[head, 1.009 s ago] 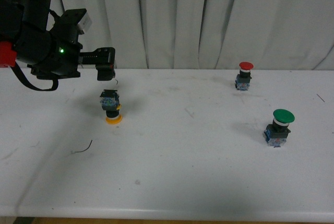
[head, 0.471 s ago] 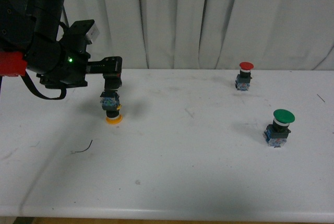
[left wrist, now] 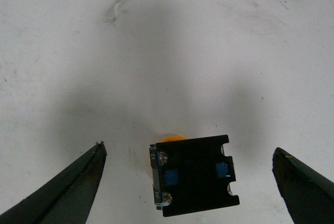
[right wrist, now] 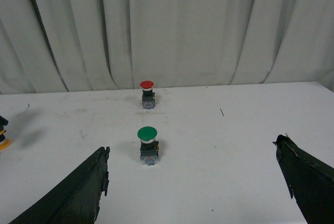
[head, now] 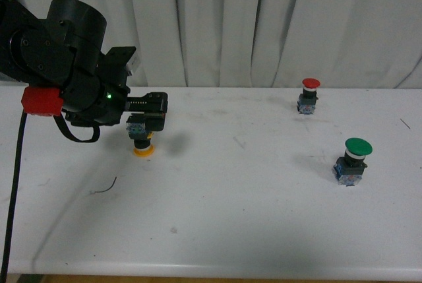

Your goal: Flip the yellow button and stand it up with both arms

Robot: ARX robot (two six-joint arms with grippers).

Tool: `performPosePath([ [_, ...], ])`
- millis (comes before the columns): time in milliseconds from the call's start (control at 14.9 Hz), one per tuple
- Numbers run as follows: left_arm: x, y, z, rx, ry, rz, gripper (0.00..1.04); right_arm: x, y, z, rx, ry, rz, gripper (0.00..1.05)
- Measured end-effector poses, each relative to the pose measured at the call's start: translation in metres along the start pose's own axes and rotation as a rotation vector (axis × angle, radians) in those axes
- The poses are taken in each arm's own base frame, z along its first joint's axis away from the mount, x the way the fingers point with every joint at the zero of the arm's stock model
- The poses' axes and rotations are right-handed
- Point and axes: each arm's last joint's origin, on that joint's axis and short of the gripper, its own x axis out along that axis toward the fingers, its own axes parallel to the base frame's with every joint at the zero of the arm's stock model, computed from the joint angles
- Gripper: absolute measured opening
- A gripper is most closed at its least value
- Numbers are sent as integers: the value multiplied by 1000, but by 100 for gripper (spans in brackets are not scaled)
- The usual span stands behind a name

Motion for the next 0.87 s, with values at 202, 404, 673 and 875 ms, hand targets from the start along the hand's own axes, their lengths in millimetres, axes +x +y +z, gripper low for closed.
performPosePath([
  [202,2,0,-2,0,18,-1,52,0,0,0,0,0,0,98],
  [404,2,-1,-1,-1,18,-7,36,0,0,0,0,0,0,98],
  [673,-8,-1,1,0,8,-18,36,0,0,0,0,0,0,98],
  [875,-55,-6,19,10,-95,-53,36,0,0,0,0,0,0,98],
])
